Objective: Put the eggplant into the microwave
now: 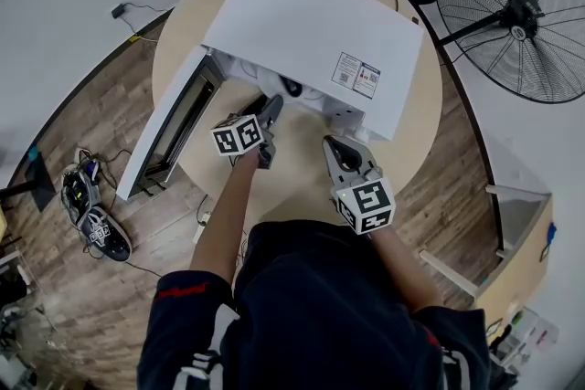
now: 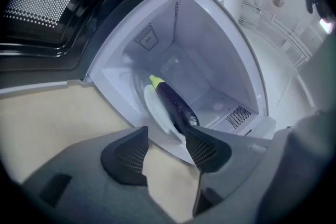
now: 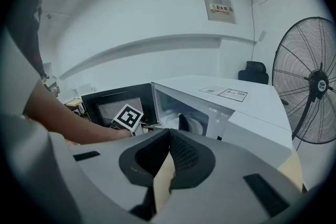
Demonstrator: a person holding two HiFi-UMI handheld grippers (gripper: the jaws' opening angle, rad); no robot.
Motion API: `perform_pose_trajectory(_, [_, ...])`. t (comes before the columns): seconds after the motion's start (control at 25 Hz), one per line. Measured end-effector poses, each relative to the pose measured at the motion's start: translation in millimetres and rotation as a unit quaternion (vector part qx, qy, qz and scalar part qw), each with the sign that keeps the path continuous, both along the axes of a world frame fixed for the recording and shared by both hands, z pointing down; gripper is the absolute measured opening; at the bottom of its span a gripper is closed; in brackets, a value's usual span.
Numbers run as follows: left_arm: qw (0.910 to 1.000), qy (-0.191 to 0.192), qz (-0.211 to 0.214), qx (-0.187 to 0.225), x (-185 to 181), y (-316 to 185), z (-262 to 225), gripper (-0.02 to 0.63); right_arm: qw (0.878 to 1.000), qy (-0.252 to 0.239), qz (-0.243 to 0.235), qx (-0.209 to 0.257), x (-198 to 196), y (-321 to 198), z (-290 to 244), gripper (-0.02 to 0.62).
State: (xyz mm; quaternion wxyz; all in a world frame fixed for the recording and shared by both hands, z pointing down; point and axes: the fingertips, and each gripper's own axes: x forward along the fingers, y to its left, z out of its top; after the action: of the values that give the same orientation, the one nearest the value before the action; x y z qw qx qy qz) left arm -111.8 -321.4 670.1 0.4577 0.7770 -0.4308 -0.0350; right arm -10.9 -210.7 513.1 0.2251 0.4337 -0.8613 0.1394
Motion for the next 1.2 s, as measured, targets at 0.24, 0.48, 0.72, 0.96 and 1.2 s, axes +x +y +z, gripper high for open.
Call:
perform_pose_trajectory(0.24, [0.9987, -0.021, 0.041, 0.020, -9.7, 23.5, 2.7, 0.225, 1.000, -0.002, -0.003, 0.001, -1.8, 1.7, -0.9, 0.011])
perform_pose_trajectory(0.48, [0.9829, -0.136, 0.104, 0.068, -13.0, 38.8, -2.7, 0.126, 1.000, -0.003, -0.008, 0.000, -5.7, 3.6, -0.9, 0.011])
perform_pose_trajectory(0.72, [0.9608, -0.220, 0.130, 0.108, 1.5, 31.9, -12.2, 0.023, 1.000, -0.001, -0.010, -0.001, -7.7, 3.9, -0.3, 0.011])
perform_pose_trajectory(0.96, [0.9614, -0.216, 0.135, 0.104, 14.7, 25.2, -8.5, 0.017, 1.000, 0.000, -0.005, 0.001, -3.8, 1.5, -0.5, 0.011])
perform_pose_trajectory(1.2, [0.9626, -0.215, 0.131, 0.099, 21.4, 13.1, -6.9, 0.017, 1.000, 0.001, -0.002, -0.005, -3.2, 1.7, 1.6, 0.011])
